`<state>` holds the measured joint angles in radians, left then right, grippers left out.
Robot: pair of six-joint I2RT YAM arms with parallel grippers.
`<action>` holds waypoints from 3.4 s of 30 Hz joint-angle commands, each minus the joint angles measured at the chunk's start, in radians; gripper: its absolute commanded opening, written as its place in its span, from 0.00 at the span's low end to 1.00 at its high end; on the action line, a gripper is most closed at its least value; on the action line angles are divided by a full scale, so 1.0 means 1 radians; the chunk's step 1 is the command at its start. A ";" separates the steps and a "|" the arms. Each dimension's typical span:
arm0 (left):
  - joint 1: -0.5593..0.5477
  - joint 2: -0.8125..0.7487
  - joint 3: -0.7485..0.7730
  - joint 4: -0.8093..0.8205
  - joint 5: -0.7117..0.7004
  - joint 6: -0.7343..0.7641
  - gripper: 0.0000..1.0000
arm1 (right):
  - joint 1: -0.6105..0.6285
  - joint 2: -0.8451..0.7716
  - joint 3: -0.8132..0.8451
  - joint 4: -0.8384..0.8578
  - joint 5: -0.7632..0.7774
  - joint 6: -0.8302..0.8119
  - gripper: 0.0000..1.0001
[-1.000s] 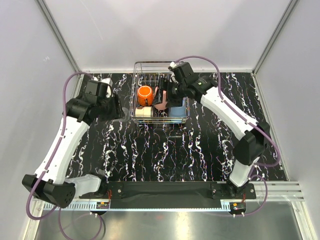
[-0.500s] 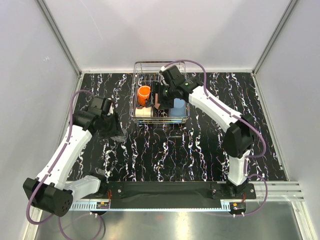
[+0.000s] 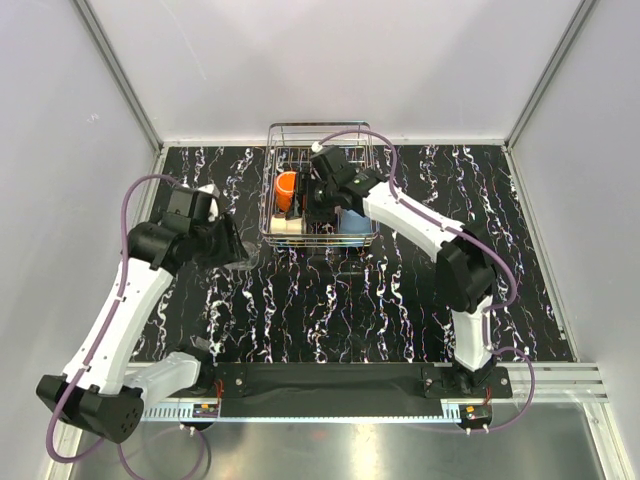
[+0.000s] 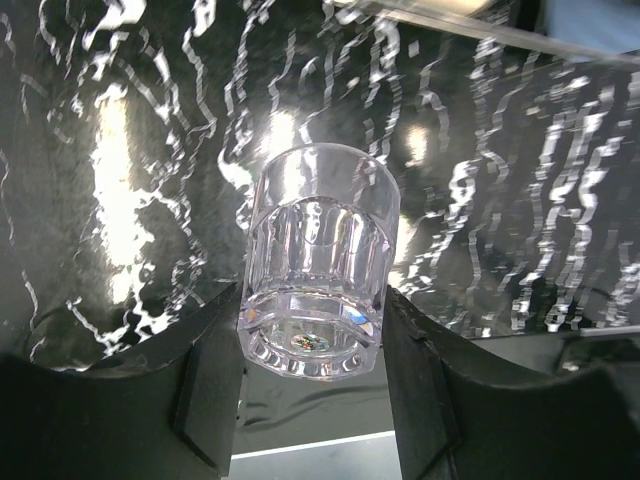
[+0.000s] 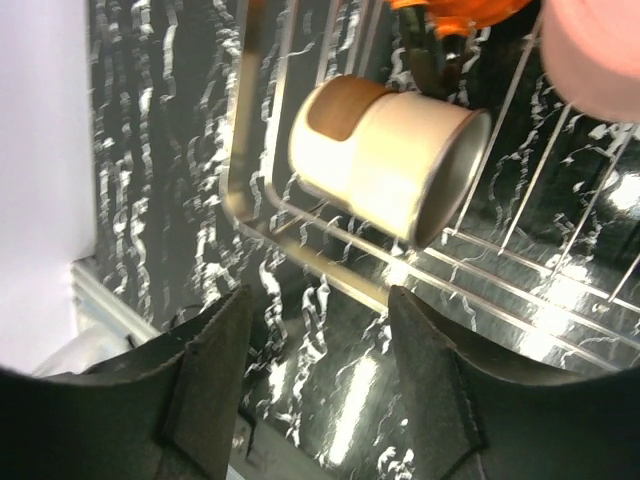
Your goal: Load the cups into the dish rack
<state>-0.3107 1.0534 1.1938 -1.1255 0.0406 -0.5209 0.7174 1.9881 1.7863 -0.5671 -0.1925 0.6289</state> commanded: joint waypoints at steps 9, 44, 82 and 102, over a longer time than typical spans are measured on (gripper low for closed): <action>0.002 0.006 0.136 0.062 0.105 0.004 0.00 | 0.016 0.010 -0.056 0.095 0.123 -0.020 0.61; -0.237 0.809 0.696 0.038 -0.080 -0.570 0.00 | -0.180 -0.816 -0.349 -0.395 0.518 -0.015 0.77; -0.289 1.065 0.750 0.061 -0.108 -0.653 0.55 | -0.207 -0.957 -0.495 -0.346 0.502 -0.029 0.78; -0.288 0.894 0.794 0.032 -0.160 -0.542 0.82 | -0.205 -0.898 -0.449 -0.315 0.381 -0.061 0.80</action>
<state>-0.5957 2.0979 1.9469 -1.0885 -0.0566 -1.1217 0.5167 1.0679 1.2888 -0.9390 0.2493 0.5964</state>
